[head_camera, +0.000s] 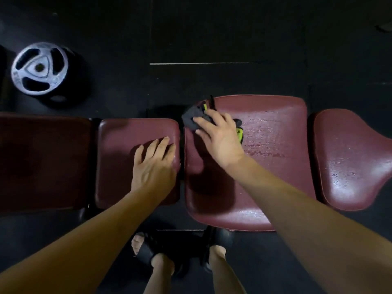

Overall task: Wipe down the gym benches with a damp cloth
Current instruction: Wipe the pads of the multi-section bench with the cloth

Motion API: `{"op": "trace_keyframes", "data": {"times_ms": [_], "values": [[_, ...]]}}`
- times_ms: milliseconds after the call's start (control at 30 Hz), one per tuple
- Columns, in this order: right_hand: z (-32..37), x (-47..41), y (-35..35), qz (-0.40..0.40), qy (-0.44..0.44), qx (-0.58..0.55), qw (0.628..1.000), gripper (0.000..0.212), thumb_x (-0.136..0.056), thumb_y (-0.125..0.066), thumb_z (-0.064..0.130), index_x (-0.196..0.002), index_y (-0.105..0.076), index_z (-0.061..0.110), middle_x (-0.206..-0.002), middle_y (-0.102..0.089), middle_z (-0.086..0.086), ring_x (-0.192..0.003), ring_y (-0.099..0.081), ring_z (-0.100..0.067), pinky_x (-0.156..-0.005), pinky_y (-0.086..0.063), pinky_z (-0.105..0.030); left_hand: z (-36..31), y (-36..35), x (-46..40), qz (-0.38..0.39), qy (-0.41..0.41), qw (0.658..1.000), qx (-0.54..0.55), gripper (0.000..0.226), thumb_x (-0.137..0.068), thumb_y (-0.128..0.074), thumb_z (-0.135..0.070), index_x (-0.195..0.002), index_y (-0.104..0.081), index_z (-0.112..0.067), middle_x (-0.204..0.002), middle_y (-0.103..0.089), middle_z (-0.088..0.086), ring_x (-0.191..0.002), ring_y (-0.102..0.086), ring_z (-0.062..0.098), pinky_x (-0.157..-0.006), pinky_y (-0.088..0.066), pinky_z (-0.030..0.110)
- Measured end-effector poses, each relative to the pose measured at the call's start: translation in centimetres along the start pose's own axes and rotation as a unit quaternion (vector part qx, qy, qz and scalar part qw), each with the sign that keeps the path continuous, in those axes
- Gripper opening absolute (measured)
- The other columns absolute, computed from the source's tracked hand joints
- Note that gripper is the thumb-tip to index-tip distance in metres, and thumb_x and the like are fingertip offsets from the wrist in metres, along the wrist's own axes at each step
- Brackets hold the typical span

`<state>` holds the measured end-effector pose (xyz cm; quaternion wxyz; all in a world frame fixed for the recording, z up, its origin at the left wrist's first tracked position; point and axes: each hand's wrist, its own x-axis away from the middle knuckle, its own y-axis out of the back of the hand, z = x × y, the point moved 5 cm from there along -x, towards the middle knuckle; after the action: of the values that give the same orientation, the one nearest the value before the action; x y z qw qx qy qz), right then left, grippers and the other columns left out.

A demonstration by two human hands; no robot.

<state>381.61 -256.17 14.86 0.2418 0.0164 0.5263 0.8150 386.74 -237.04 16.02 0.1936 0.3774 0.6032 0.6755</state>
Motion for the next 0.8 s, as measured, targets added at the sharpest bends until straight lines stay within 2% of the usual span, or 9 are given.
{"op": "trace_keyframes", "data": {"times_ms": [100,200,267,333,433,500,667,800], "values": [[1.4,7.6,0.8,0.077,0.084,-0.033,0.993,0.031,-0.097,-0.063,0.032,-0.122,-0.075,0.02,-0.132,-0.066,-0.013,-0.105,-0.06,-0.041,-0.091,-0.052,-0.054,1.0,-0.1,0.2,0.009,0.014,0.999,0.033,0.055,-0.093,-0.05,-0.024,-0.147,-0.053,-0.015,-0.157,-0.046,0.007,-0.142,-0.043,0.027,-0.119,-0.026,0.055],[2.2,13.2,1.6,0.141,0.122,-0.045,0.981,0.031,-0.099,-0.061,0.036,-0.125,-0.072,0.025,-0.135,-0.064,-0.008,-0.113,-0.058,-0.036,-0.093,-0.052,-0.053,2.0,-0.4,0.7,0.027,0.028,0.996,0.074,0.06,-0.094,-0.048,-0.022,-0.154,-0.043,-0.017,-0.165,-0.033,-0.001,-0.153,-0.026,0.016,-0.126,-0.009,0.052],[1.8,11.6,1.0,0.149,0.15,-0.02,0.977,0.032,-0.099,-0.058,0.038,-0.126,-0.072,0.027,-0.135,-0.064,-0.008,-0.113,-0.059,-0.038,-0.091,-0.053,-0.052,2.3,-0.6,0.9,0.037,0.023,0.996,0.081,0.062,-0.097,-0.046,-0.02,-0.158,-0.034,-0.019,-0.17,-0.021,-0.004,-0.156,-0.015,0.011,-0.127,-0.002,0.055],[1.5,7.0,0.0,0.122,0.169,0.018,0.978,0.033,-0.099,-0.056,0.038,-0.125,-0.073,0.026,-0.133,-0.066,-0.01,-0.107,-0.06,-0.042,-0.086,-0.054,-0.053,2.4,-0.6,0.8,0.038,0.016,0.996,0.074,0.062,-0.099,-0.045,-0.02,-0.16,-0.032,-0.02,-0.171,-0.017,-0.005,-0.157,-0.012,0.01,-0.126,-0.001,0.058],[2.0,-0.5,-0.9,0.054,0.119,0.07,0.989,0.031,-0.095,-0.061,0.033,-0.121,-0.075,0.023,-0.128,-0.068,-0.012,-0.101,-0.06,-0.043,-0.082,-0.054,-0.053,2.6,-0.5,0.5,0.04,0.018,0.997,0.066,0.062,-0.099,-0.044,-0.022,-0.159,-0.03,-0.022,-0.171,-0.016,-0.006,-0.157,-0.012,0.01,-0.125,0.0,0.06],[2.6,-1.9,-1.2,0.052,0.082,0.074,0.993,0.03,-0.094,-0.064,0.032,-0.12,-0.075,0.021,-0.128,-0.067,-0.012,-0.104,-0.06,-0.043,-0.084,-0.053,-0.054,2.6,-0.6,0.6,0.044,0.016,0.997,0.065,0.063,-0.098,-0.045,-0.021,-0.16,-0.028,-0.022,-0.171,-0.015,-0.007,-0.157,-0.011,0.01,-0.124,0.001,0.061],[3.6,8.0,0.6,0.14,0.13,-0.006,0.982,0.031,-0.096,-0.059,0.036,-0.121,-0.072,0.023,-0.129,-0.064,-0.01,-0.103,-0.06,-0.041,-0.081,-0.054,-0.053,3.1,-0.4,0.9,0.063,0.015,0.993,0.095,0.064,-0.1,-0.039,-0.017,-0.162,-0.024,-0.023,-0.171,-0.009,-0.01,-0.157,-0.003,0.005,-0.123,0.004,0.065],[3.9,13.5,2.2,0.187,0.164,-0.036,0.968,0.031,-0.096,-0.06,0.038,-0.122,-0.071,0.026,-0.132,-0.063,-0.005,-0.11,-0.058,-0.034,-0.088,-0.053,-0.052,3.5,-0.4,0.9,0.068,0.009,0.992,0.108,0.059,-0.104,-0.035,-0.018,-0.162,-0.024,-0.025,-0.171,-0.007,-0.012,-0.156,-0.002,0.003,-0.121,0.006,0.066]]}}
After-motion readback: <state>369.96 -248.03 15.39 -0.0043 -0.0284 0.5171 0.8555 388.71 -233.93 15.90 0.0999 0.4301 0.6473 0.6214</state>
